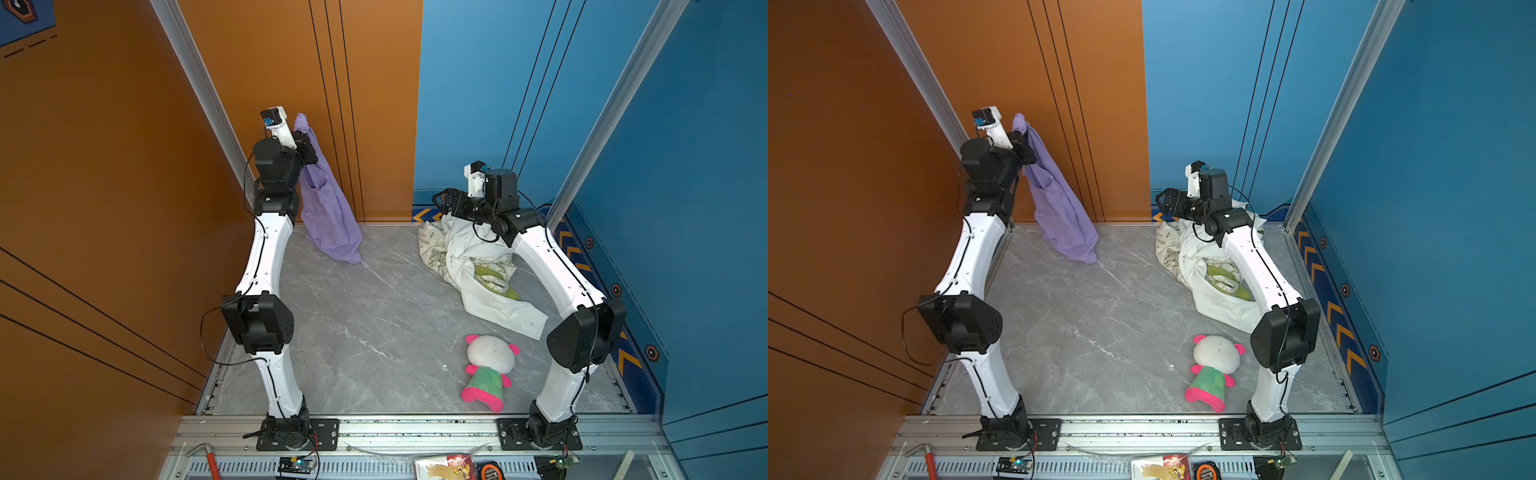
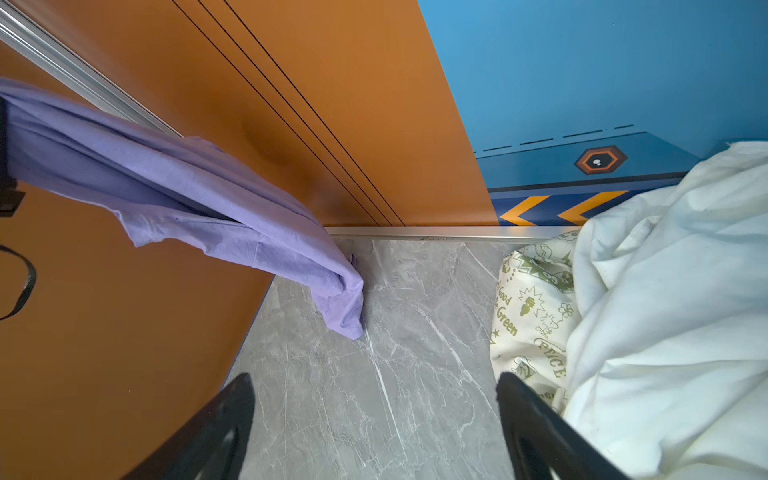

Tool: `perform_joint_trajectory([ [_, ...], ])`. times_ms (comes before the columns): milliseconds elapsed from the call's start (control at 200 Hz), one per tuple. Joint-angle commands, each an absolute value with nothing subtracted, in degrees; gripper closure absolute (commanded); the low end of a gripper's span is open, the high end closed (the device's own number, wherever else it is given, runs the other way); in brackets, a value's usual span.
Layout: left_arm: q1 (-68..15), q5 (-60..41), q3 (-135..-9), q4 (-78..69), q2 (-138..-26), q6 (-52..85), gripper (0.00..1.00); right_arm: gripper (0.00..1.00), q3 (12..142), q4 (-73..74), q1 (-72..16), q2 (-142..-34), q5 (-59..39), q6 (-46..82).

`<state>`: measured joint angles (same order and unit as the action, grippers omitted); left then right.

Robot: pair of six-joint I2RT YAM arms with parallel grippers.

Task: Pick out a specific cloth from the pile
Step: 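Lower the lavender shirt onto the open table with the left gripper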

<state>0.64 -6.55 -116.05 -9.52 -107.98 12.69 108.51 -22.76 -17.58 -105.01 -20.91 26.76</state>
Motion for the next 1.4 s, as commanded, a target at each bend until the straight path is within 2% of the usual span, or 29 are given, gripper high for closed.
perform_joint_trajectory([
  [0, -1.2, -3.1, -101.3, -15.3, -99.6, 8.0, 1.0, 0.08, 106.1, -21.3, -17.2, -101.5, -22.4, 25.5],
  [190, -4.7, 0.7, -75.3, -16.0, -87.4, 8.3, 1.0, 0.08, 101.0, -20.4, -17.0, -99.1, -23.1, 25.4],
  [410, -9.7, 7.1, -54.8, -15.1, -77.0, 11.9, 1.0, 0.08, 97.1, -19.7, -16.6, -97.5, -24.5, 25.4],
  [706, -15.2, 14.5, -44.1, 0.2, -68.7, 21.3, 1.0, 0.08, 92.5, -19.6, -16.3, -95.4, -26.1, 25.2],
  [1026, -20.6, 18.9, -36.2, 14.8, -66.1, 34.9, 0.97, 0.08, 87.8, -19.6, -16.3, -92.7, -26.1, 24.5],
  [1106, -20.8, 19.1, -34.2, 17.0, -65.6, 39.8, 0.93, 0.08, 87.0, -19.6, -16.3, -92.3, -26.1, 24.5],
  [1211, -20.8, 18.3, -32.3, 18.6, -64.4, 44.3, 0.83, 0.08, 86.3, -19.6, -16.3, -91.9, -26.0, 24.7],
  [1396, -19.6, 18.8, -35.6, 23.2, -59.5, 42.4, 0.35, 0.08, 85.2, -19.7, -16.4, -90.9, -25.7, 24.8],
])
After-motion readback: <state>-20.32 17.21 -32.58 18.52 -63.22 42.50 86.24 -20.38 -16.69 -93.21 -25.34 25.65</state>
